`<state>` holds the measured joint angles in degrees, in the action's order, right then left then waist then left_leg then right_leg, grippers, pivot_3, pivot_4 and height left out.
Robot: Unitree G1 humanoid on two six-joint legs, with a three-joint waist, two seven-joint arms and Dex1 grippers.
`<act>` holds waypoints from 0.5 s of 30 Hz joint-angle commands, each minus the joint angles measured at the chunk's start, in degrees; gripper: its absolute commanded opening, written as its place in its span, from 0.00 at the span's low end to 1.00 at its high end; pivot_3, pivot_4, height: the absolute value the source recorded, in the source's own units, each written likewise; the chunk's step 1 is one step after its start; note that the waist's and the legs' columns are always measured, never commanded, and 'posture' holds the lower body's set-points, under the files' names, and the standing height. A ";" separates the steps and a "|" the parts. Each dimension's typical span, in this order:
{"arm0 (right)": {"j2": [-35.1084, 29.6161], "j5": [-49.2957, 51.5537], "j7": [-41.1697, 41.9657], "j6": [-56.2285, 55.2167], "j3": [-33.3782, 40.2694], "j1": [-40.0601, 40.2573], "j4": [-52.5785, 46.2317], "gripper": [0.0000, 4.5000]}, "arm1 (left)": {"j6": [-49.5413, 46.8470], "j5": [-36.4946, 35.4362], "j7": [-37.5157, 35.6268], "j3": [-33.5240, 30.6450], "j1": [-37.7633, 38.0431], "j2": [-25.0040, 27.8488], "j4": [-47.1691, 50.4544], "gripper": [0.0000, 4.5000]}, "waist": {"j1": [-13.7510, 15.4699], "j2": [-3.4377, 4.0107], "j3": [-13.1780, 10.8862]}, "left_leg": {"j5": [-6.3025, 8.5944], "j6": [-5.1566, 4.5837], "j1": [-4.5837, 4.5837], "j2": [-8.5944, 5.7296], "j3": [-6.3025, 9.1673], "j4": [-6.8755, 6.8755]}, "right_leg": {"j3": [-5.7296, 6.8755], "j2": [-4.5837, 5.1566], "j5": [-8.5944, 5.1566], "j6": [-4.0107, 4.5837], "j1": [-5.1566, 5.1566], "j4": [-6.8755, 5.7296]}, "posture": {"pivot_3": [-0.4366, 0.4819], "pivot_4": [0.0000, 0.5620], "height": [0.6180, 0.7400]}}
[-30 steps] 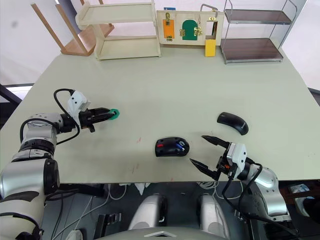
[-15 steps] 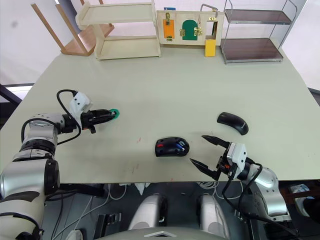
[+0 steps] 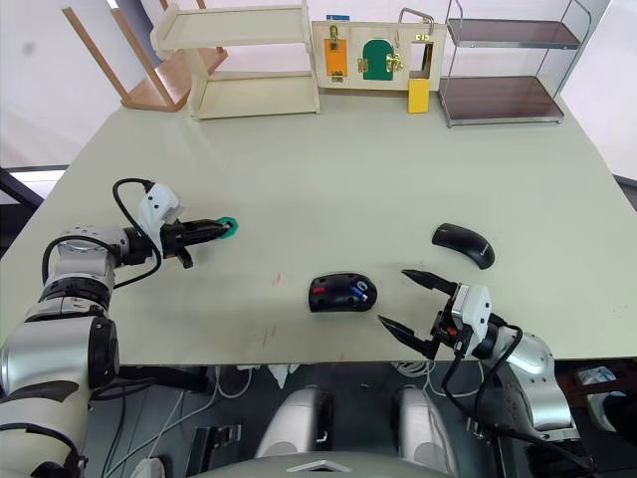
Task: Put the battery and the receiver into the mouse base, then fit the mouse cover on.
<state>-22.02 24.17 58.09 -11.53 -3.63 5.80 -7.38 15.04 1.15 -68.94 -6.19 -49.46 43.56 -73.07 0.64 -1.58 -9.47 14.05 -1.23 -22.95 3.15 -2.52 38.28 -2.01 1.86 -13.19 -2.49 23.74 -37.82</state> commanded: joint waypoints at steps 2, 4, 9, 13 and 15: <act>0.05 0.46 0.01 -0.97 0.18 -0.39 -1.00 1.00 | 0.02 0.10 0.23 0.04 -0.13 0.76 0.05 0.00 | 0.00 0.00 0.00 | 0.00 0.00 0.00 0.00 0.00 0.00 | 0.00 0.00 0.00 0.00 0.00 0.00 | 0.48 0.27 1.00; 0.10 0.48 0.05 -1.04 0.19 -0.47 -0.89 1.00 | 0.05 0.09 0.33 0.01 -0.15 0.79 0.05 0.00 | 0.00 0.00 0.00 | 0.00 0.00 0.00 0.00 0.00 0.00 | 0.00 0.00 -0.01 0.01 0.00 0.00 | 0.48 0.27 1.00; 0.22 0.78 0.47 -1.44 0.23 -0.46 -0.84 1.00 | 0.17 -1.19 -0.38 -1.16 -0.39 1.27 0.29 0.00 | 0.00 0.00 0.00 | 0.00 0.00 0.00 0.00 0.00 0.00 | 0.00 0.00 0.00 0.00 0.00 0.00 | 0.48 0.27 1.00; 0.59 1.29 0.85 -2.14 0.44 -0.58 -0.75 1.00 | -0.17 -2.21 -1.55 -2.08 -0.59 2.04 0.63 0.00 | -0.01 0.00 0.00 | 0.00 0.00 0.00 0.00 0.00 0.00 | 0.00 0.00 0.00 0.01 0.00 0.00 | 0.48 0.27 1.00; 0.72 1.61 1.10 -2.38 0.54 -0.50 -0.85 1.00 | -0.66 -2.66 -2.14 -2.43 -0.70 2.47 0.76 0.00 | -0.01 0.00 0.00 | 0.00 0.00 0.00 0.00 0.00 0.00 | 0.00 0.00 0.00 0.01 0.00 0.00 | 0.48 0.27 1.00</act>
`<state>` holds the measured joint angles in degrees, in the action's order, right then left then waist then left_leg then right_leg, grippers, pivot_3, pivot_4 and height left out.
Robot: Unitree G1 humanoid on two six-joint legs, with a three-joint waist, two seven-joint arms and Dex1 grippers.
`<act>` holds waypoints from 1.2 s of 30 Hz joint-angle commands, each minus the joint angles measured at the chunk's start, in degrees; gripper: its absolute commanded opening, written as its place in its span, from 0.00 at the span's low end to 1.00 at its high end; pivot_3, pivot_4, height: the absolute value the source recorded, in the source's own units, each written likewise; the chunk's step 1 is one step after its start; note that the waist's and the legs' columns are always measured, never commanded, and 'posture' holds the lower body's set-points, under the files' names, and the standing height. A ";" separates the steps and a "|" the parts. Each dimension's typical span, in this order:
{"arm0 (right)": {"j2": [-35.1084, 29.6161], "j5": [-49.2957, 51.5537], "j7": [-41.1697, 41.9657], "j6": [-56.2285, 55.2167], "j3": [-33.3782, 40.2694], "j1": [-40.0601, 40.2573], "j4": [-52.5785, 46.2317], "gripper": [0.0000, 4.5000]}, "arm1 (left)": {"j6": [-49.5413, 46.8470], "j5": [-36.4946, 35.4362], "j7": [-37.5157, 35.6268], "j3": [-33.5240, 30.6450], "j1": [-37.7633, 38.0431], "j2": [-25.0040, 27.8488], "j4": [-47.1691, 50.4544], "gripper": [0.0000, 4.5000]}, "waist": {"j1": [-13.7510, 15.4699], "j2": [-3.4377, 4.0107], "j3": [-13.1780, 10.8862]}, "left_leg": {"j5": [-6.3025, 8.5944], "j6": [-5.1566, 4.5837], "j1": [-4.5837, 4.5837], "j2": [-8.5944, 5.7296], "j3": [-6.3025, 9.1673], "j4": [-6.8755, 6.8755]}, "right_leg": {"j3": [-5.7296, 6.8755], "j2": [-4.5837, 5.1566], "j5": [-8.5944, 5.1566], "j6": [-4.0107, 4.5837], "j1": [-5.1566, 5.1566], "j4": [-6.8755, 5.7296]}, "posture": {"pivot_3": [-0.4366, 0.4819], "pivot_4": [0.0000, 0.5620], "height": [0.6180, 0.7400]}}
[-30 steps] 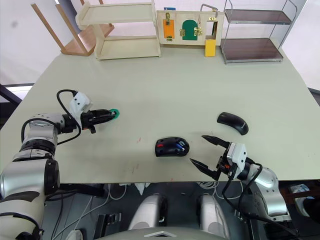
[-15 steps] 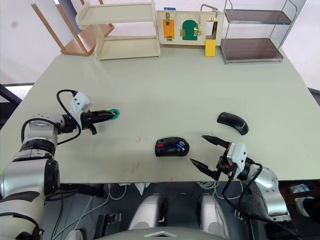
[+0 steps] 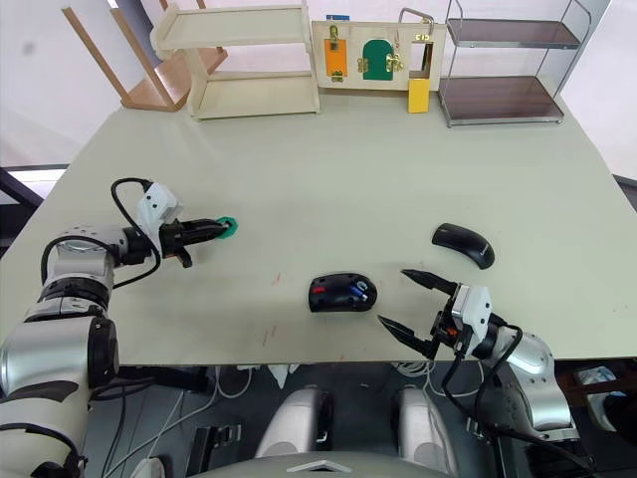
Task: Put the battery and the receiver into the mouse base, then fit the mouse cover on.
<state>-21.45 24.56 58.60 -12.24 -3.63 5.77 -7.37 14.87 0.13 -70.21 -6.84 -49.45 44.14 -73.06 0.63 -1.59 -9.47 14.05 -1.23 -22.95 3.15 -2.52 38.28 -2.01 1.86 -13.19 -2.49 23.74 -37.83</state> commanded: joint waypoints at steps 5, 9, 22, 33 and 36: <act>-0.04 1.94 2.09 -2.86 0.78 0.03 -0.50 1.00 | -1.56 -1.52 -0.23 -1.94 -0.73 3.24 1.14 0.00 | -0.01 0.00 0.00 | 0.00 0.00 0.00 0.00 0.01 0.00 | 0.00 0.00 -0.01 0.00 0.00 0.00 | 0.48 0.27 1.00; -0.40 2.53 2.96 -3.66 1.26 0.98 -0.36 1.00 | -1.81 -1.68 -0.94 -2.17 -0.17 4.02 2.02 0.00 | 0.06 -0.01 0.01 | 0.00 0.00 0.00 0.00 0.00 0.00 | 0.00 0.01 -0.02 0.02 0.00 0.00 | 0.48 0.27 1.00; -1.27 4.51 4.57 -5.28 3.42 3.61 0.12 1.00 | -3.56 -3.88 -4.15 -2.29 0.70 4.18 7.15 0.00 | 0.01 -0.02 0.01 | 0.00 0.00 0.02 0.01 0.00 0.00 | 0.00 0.00 -0.02 0.03 0.00 -0.02 | 0.48 0.27 1.00; -1.46 5.31 5.25 -5.15 3.74 3.40 0.56 1.00 | -0.40 -3.02 -2.14 -1.38 0.88 3.33 9.82 0.00 | 0.04 -0.02 0.01 | 0.00 0.00 0.02 0.00 0.00 0.01 | -0.01 0.01 -0.02 0.03 -0.01 -0.01 | 0.48 0.27 1.00; -1.77 5.54 5.68 -4.91 3.71 3.50 0.43 1.00 | 1.98 -2.30 -2.02 -0.43 1.64 3.31 10.53 0.00 | 0.04 -0.02 0.01 | 0.00 0.00 0.01 0.01 0.00 0.01 | -0.01 0.00 -0.02 0.04 -0.01 -0.02 | 0.48 0.27 1.00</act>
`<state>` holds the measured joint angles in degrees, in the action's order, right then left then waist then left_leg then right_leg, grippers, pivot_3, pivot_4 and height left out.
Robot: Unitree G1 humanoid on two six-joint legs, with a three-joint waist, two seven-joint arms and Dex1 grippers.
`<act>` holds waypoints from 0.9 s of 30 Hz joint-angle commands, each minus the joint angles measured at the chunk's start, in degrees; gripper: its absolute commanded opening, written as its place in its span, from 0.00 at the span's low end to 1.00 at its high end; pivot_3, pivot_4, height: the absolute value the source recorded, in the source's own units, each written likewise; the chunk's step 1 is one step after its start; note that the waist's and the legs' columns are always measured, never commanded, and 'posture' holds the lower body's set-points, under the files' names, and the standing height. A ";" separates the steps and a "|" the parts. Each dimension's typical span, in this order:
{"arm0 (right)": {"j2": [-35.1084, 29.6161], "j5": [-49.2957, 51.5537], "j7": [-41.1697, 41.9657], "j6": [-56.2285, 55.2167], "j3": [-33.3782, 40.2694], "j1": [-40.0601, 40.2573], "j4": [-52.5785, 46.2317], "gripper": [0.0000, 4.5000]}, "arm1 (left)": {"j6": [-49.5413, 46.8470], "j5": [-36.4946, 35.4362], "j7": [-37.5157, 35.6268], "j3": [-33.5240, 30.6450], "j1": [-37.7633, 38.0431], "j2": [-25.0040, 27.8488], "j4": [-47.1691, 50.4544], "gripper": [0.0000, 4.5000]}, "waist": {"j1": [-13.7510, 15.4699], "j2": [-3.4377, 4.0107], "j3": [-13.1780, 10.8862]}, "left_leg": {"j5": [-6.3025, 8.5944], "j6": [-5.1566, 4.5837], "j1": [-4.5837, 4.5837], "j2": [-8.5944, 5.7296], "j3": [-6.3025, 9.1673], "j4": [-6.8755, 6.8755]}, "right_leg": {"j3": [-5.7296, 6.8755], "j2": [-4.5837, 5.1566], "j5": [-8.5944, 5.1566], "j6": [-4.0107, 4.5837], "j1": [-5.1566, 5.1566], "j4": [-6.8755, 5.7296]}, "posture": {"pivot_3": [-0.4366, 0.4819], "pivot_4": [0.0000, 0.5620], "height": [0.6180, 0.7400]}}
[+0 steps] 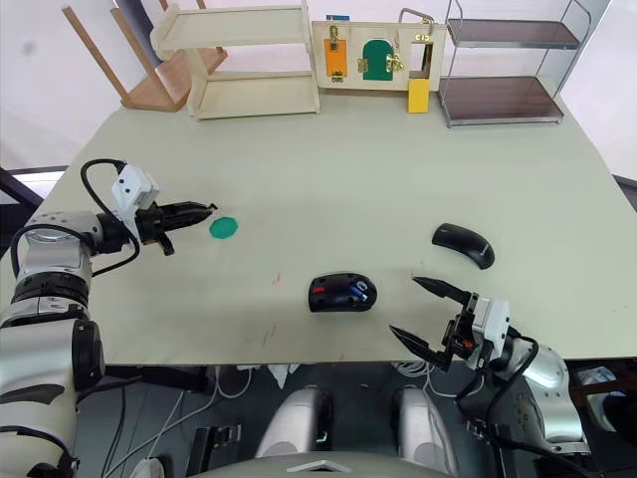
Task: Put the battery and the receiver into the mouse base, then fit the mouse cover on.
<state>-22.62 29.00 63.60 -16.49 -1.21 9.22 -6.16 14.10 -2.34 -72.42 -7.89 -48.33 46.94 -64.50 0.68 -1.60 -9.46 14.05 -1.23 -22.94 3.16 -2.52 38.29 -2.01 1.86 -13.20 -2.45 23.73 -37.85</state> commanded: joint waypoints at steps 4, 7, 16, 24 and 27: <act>-1.16 1.42 0.87 -0.08 1.27 -0.33 -1.28 1.00 | 2.49 -1.48 0.32 0.34 0.97 0.00 4.35 0.00 | 0.03 0.00 0.00 | 0.00 0.00 0.00 0.00 0.00 0.00 | 0.00 0.00 0.00 0.01 0.00 0.00 | 0.48 0.27 1.00; -1.80 1.77 0.37 1.78 1.07 -0.73 -2.06 1.00 | 1.71 -2.73 -0.55 0.12 1.41 -0.48 6.43 0.00 | 0.08 -0.01 0.00 | 0.00 0.00 -0.01 0.00 0.00 0.01 | 0.00 0.00 0.00 0.01 0.00 0.00 | 0.48 0.27 1.00; -3.86 4.00 -5.50 15.19 -0.13 -2.80 -10.60 1.00 | -4.98 -8.80 -7.48 1.39 3.58 -3.54 21.57 0.00 | 0.04 -0.01 0.00 | 0.00 0.00 -0.01 0.00 0.00 0.02 | -0.02 0.01 0.02 0.04 0.00 -0.01 | 0.48 0.27 1.00; -5.92 8.29 -15.65 33.64 -0.29 -8.80 -19.44 1.00 | -9.90 -12.78 -12.89 5.54 5.37 -6.81 37.39 0.00 | 0.02 -0.01 0.00 | 0.00 0.00 -0.02 -0.01 0.02 0.03 | -0.04 -0.02 0.01 0.05 0.00 -0.01 | 0.48 0.27 1.00; -6.15 11.44 -18.90 39.39 0.60 -11.71 -21.07 1.00 | -10.40 -13.26 -14.24 7.19 6.31 -7.19 41.01 0.00 | 0.00 -0.01 0.00 | 0.00 0.00 -0.03 -0.01 0.01 0.05 | -0.07 -0.02 0.01 0.07 0.00 -0.01 | 0.48 0.27 1.00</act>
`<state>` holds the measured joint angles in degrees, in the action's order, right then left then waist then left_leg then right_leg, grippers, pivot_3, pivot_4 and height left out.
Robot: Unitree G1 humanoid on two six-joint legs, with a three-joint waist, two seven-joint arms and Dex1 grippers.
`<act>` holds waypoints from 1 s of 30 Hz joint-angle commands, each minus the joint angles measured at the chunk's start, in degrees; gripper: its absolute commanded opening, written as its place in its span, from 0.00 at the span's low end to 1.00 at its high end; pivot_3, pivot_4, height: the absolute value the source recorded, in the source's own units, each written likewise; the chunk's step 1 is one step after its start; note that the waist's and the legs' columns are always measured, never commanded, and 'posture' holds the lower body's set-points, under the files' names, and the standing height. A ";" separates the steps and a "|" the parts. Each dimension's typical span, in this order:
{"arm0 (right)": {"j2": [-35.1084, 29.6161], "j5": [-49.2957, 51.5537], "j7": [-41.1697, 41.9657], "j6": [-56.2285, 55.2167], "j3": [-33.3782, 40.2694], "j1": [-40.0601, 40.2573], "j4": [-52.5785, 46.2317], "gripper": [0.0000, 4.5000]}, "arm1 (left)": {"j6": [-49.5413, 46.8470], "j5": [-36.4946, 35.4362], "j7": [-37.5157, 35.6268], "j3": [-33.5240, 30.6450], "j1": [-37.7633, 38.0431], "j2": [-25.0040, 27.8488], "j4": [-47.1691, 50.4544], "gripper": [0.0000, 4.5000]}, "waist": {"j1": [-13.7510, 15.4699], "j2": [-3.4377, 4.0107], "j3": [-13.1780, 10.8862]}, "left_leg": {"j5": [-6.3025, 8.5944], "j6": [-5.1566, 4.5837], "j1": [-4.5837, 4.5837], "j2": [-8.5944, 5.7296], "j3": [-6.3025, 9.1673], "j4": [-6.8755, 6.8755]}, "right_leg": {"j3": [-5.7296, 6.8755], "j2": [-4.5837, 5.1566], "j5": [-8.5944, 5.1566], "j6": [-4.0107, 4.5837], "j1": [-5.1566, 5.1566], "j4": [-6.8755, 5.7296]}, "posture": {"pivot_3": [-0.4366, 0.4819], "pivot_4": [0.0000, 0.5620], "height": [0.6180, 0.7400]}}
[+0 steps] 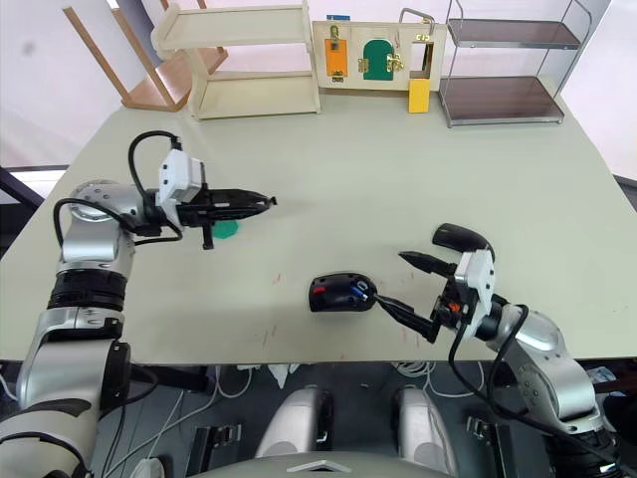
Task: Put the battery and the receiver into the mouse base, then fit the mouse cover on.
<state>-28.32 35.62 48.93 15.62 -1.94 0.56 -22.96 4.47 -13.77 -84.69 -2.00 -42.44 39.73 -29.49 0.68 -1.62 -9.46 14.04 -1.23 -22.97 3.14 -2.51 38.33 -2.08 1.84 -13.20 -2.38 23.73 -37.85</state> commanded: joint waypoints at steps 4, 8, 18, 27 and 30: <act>-1.11 8.66 -8.40 15.42 1.28 -7.10 -6.51 1.00 | -2.51 -3.05 -3.63 3.57 1.83 -0.42 11.27 0.00 | -0.14 0.00 0.00 | 0.00 0.00 0.00 0.01 0.01 -0.02 | -0.03 -0.03 0.00 0.00 0.01 0.00 | 0.48 0.27 1.00; -0.51 12.39 -13.73 24.04 0.48 -11.60 -7.35 1.00 | -3.61 -3.35 -4.66 5.87 3.22 -0.29 14.95 0.00 | -0.20 0.00 0.00 | 0.00 0.00 0.00 0.01 0.02 -0.02 | -0.05 -0.04 -0.04 0.05 0.01 0.00 | 0.48 0.27 1.00; 1.10 34.12 -32.75 56.05 3.14 -25.09 3.00 1.00 | -4.67 -3.33 -3.78 7.81 6.13 0.18 20.64 0.00 | -0.87 -0.02 -0.01 | 0.00 -0.01 -0.06 0.02 0.01 -0.02 | -0.08 -0.02 -0.05 0.10 0.06 0.03 | 0.48 0.27 1.00; 8.43 56.26 -54.47 59.27 5.81 -32.50 15.24 1.00 | -6.38 -4.54 -3.44 8.38 7.07 0.57 23.68 0.00 | -1.73 -0.02 -0.01 | -0.01 -0.03 -0.87 0.02 0.12 0.02 | -0.05 -0.07 0.12 -0.14 0.89 -0.08 | 0.48 0.27 1.00; 7.91 61.77 -59.33 58.47 3.91 -33.12 16.31 1.00 | -6.00 -4.38 -3.52 8.70 6.98 0.54 23.84 0.00 | -1.71 -0.02 -0.01 | -0.01 -0.03 -0.90 0.02 0.11 -0.02 | -0.05 -0.07 0.12 -0.15 0.92 -0.03 | 0.48 0.27 1.00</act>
<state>-20.10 91.85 -7.17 74.88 2.66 -32.07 -6.42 -1.96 -17.34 -87.97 7.07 -35.28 39.64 -7.35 -1.03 -1.63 -9.47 14.04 -1.26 -23.87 3.16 -2.40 38.31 -2.13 1.78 -13.08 -2.53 24.65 -37.88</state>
